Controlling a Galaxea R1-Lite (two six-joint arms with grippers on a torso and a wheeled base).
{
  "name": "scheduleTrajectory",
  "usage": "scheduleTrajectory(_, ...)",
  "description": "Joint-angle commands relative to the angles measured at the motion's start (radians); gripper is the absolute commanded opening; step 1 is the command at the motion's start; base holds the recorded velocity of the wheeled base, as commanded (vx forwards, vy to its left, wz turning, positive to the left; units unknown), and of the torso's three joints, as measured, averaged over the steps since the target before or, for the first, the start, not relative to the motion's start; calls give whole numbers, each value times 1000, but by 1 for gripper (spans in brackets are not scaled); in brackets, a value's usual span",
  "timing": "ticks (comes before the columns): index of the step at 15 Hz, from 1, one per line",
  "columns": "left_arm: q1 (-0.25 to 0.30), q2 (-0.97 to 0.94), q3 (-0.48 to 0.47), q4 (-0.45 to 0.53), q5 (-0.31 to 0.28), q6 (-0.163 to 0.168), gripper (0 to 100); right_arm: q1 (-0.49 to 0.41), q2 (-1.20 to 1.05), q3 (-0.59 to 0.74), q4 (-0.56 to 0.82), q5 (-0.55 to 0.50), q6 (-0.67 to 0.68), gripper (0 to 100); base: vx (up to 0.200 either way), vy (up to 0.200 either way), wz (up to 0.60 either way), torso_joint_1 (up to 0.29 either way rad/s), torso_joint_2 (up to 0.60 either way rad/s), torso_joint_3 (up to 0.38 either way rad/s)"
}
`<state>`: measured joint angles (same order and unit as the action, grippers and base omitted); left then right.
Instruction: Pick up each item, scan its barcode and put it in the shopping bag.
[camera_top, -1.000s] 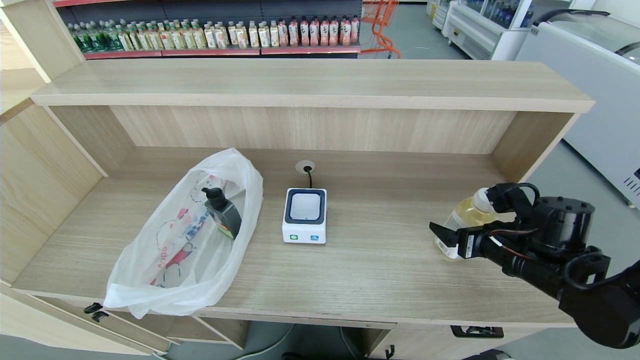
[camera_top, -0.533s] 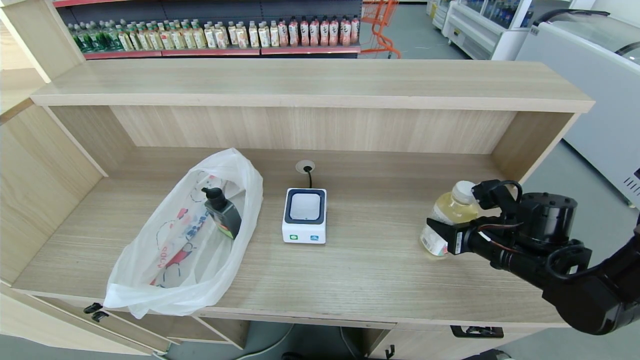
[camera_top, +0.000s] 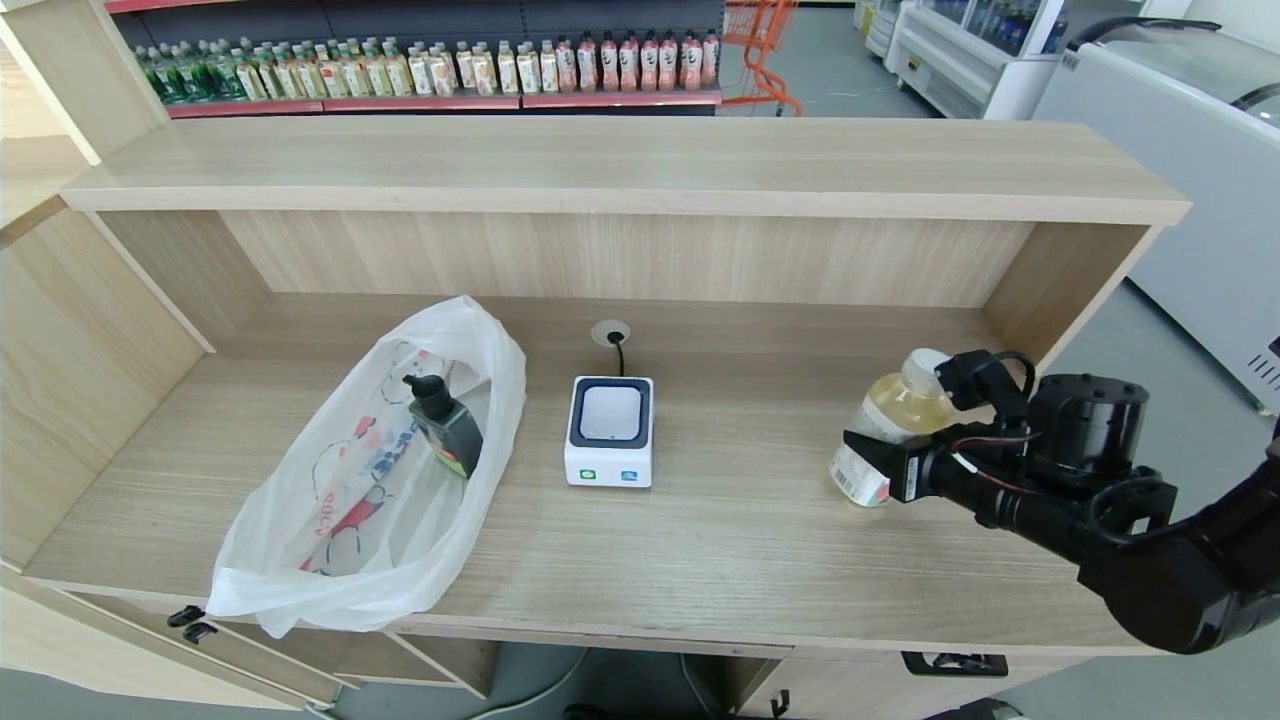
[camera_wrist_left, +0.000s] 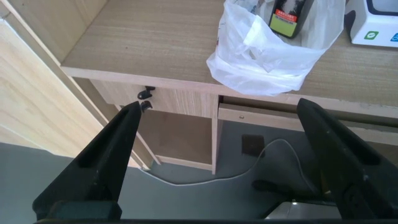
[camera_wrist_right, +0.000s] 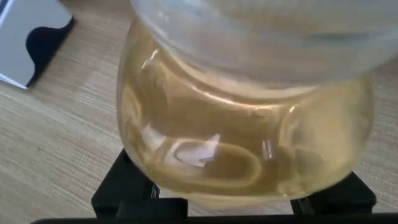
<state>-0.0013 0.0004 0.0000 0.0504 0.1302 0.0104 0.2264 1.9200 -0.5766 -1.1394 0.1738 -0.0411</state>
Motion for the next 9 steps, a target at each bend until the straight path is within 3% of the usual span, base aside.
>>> scheduleTrajectory(1, 0, 0, 0, 0, 0, 0, 100, -2, -174, -71, 165, 70, 82, 0, 0, 0, 0, 0, 0, 0)
scheduleTrajectory(2, 0, 0, 0, 0, 0, 0, 100, -2, -308, -143, 405, 158, 145, 0, 0, 0, 0, 0, 0, 0)
scheduleTrajectory(4, 0, 0, 0, 0, 0, 0, 100, 4, -438, -204, 592, 316, 237, 0, 0, 0, 0, 0, 0, 0)
scheduleTrajectory(5, 0, 0, 0, 0, 0, 0, 100, 16, -493, -203, 609, 478, 268, 0, 0, 0, 0, 0, 0, 0)
scheduleTrajectory(6, 0, 0, 0, 0, 0, 0, 100, 30, -503, -204, 609, 539, 270, 0, 0, 0, 0, 0, 0, 0)
scheduleTrajectory(9, 0, 0, 0, 0, 0, 0, 100, 142, -504, -230, 610, 592, 274, 0, 0, 0, 0, 0, 0, 0)
